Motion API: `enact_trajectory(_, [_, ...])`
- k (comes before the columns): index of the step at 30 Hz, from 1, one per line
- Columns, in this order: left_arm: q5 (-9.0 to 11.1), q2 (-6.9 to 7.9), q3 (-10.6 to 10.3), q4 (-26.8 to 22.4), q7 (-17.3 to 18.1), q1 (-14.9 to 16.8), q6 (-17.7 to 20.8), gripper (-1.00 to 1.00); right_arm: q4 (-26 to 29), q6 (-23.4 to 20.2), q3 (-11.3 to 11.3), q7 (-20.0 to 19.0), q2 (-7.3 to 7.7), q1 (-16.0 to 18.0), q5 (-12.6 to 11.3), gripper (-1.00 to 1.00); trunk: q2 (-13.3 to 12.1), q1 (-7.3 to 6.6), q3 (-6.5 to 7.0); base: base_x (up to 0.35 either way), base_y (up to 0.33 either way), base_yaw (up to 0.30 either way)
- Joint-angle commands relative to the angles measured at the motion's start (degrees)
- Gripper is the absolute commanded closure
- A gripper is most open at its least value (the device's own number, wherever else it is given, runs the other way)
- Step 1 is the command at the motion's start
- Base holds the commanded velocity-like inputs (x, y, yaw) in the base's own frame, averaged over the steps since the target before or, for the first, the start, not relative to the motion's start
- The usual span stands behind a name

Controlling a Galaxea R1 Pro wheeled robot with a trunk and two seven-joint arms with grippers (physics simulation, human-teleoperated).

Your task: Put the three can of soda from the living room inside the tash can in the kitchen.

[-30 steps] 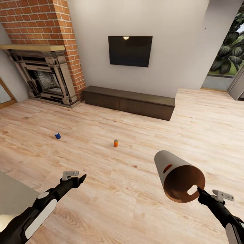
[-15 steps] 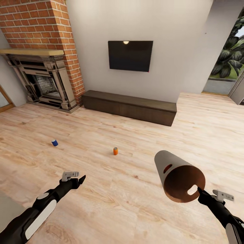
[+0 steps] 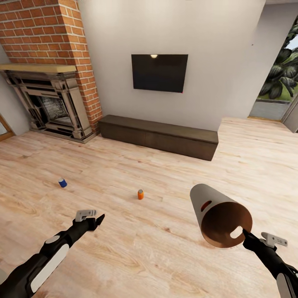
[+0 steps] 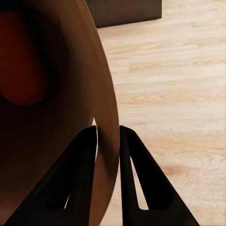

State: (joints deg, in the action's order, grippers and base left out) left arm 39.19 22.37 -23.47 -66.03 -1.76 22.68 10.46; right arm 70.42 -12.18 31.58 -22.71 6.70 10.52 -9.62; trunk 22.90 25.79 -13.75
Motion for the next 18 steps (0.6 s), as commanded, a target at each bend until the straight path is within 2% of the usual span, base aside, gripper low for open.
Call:
enact_trajectory(1, [0.0,0.01,0.0,0.0,0.0,0.0,0.0,-1.00,0.1,-0.1,0.0,-0.4,-0.01,0.0,-0.8,1.00,0.0,0.00,0.03,0.321,0.000,0.000])
enact_trajectory(6, [0.0,0.02,0.0,0.0,0.0,0.0,0.0,-1.00,-0.1,-0.1,-0.1,-0.3,-0.02,0.0,-0.8,1.00,0.0,0.00,0.26,0.321,0.000,-0.090])
enact_trajectory(18, [0.0,-0.02,0.0,0.0,0.0,0.0,0.0,-1.00,-0.3,-0.1,-0.1,-0.3,-0.02,0.0,-0.8,1.00,0.0,0.00,1.13,0.321,-0.036,-0.168])
